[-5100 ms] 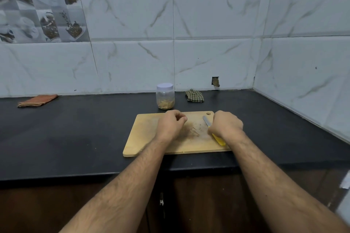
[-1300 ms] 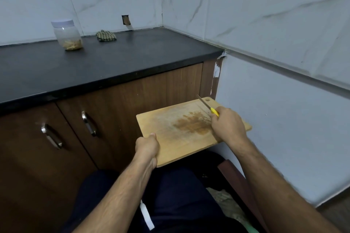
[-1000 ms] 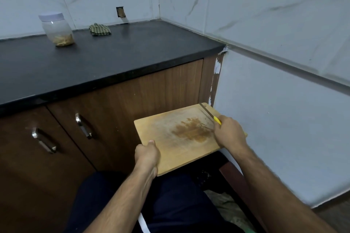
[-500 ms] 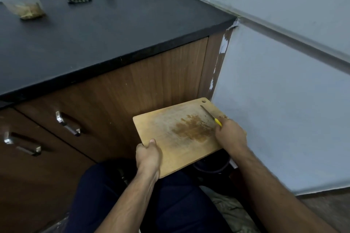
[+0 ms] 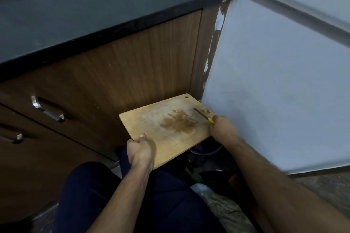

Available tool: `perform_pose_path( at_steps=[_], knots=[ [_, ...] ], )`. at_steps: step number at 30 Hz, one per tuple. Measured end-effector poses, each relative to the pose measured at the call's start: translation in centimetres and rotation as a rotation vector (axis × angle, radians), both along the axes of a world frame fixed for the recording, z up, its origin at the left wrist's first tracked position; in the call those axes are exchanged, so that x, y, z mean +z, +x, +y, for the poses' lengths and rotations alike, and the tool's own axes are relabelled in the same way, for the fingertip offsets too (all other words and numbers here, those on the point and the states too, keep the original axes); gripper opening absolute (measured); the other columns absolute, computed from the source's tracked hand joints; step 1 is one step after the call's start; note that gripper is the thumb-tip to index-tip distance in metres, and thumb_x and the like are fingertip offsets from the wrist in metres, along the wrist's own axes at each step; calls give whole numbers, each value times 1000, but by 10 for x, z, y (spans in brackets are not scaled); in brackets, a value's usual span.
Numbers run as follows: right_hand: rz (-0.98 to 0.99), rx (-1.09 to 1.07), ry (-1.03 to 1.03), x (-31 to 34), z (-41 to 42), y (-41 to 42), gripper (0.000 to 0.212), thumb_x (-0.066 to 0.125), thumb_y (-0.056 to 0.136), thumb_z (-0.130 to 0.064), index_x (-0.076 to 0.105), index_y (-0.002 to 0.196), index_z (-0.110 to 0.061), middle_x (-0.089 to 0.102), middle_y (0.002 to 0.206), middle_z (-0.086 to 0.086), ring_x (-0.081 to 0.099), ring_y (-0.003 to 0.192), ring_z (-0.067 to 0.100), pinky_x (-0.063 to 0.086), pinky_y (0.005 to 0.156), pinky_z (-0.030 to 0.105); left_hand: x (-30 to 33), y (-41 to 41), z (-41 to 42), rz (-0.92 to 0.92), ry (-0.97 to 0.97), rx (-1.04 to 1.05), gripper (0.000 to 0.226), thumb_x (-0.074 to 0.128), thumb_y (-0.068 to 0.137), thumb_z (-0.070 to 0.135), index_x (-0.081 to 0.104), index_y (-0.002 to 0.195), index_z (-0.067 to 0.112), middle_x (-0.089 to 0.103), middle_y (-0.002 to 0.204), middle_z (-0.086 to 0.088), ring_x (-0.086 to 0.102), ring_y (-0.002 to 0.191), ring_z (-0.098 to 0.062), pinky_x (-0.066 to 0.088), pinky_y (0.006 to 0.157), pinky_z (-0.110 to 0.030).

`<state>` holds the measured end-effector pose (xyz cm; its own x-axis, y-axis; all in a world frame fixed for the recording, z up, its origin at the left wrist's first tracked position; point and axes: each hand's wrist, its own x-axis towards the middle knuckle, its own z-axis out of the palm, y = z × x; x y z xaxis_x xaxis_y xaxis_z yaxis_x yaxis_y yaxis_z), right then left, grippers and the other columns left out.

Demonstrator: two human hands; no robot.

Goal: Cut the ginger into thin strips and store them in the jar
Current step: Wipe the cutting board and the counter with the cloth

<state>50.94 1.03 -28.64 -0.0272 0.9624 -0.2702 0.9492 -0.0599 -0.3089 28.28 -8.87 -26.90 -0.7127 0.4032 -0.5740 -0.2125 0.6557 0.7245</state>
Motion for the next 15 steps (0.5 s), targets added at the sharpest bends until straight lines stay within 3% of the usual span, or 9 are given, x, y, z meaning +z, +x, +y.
perform_pose_path(
  at_steps=[9,15],
  knots=[
    [-45,3,-48,-19,-6,8,24,47,91,-6,67,103,-2,68,106,17,65,96,34,52,78,37,-8,19,-5,45,-70,-28,35,47,101,35,48,123,7,59,109,-10,60,103,-34,46,79,-37],
    [-41,-10,-73,-22,-3,15,24,50,89,-8,70,103,-3,69,106,17,66,96,34,52,78,34,-12,17,-5,56,-101,-25,38,48,101,35,48,125,7,59,111,-11,61,102,-34,48,82,-39]
  ],
)
